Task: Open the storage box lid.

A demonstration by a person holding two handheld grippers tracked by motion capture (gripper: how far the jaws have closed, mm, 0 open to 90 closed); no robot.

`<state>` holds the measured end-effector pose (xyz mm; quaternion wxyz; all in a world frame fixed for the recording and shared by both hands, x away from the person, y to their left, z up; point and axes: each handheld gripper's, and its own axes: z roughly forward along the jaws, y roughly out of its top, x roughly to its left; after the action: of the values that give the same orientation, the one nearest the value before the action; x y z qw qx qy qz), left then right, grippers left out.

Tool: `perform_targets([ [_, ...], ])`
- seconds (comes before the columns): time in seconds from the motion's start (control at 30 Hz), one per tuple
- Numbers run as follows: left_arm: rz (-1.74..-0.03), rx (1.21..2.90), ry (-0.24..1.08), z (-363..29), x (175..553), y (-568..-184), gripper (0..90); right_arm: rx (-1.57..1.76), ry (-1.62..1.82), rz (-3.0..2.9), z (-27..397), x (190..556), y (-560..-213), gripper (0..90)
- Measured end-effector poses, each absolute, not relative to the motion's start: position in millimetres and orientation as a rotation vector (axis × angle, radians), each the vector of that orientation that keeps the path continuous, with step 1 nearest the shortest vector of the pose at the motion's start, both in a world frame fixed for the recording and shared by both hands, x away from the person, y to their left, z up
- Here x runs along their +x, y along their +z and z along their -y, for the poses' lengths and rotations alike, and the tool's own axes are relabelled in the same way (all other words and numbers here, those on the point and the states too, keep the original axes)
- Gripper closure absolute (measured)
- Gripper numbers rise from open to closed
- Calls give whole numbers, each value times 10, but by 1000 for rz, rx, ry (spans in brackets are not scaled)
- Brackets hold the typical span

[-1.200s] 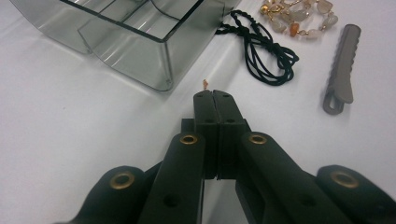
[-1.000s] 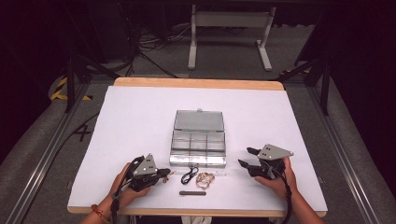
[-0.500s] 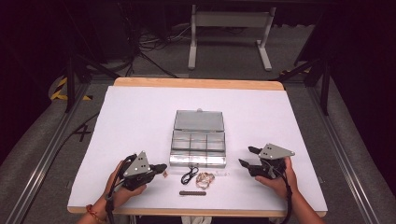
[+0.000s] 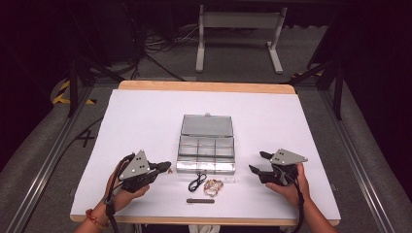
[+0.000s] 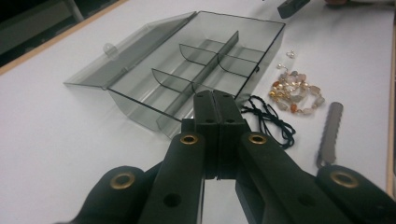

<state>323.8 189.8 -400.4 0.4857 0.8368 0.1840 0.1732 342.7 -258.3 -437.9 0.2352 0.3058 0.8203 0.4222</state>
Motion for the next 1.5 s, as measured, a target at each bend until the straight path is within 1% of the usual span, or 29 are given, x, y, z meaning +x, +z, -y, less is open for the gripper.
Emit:
perform_targets([
  [0.2, -442, 2013, 439, -1908, 3283, -3911, 898, 835, 1180, -2223, 2591, 3418, -4360, 295],
  [0.57, -434, 1980, 465, -1824, 3422, -3736, 898, 824, 1170, -2194, 2562, 3409, -4370, 190],
  [1.2, -446, 1977, 465, -1590, 3778, -3696, 898, 818, 1161, -2182, 2552, 3402, -4360, 173],
  [1.33, -467, 1979, 436, -1537, 3876, -3755, 898, 827, 1165, -2177, 2560, 3403, -4363, 172],
  [1.5, -480, 1990, 434, -1483, 3989, -3820, 897, 832, 1164, -2181, 2560, 3403, -4366, 171],
])
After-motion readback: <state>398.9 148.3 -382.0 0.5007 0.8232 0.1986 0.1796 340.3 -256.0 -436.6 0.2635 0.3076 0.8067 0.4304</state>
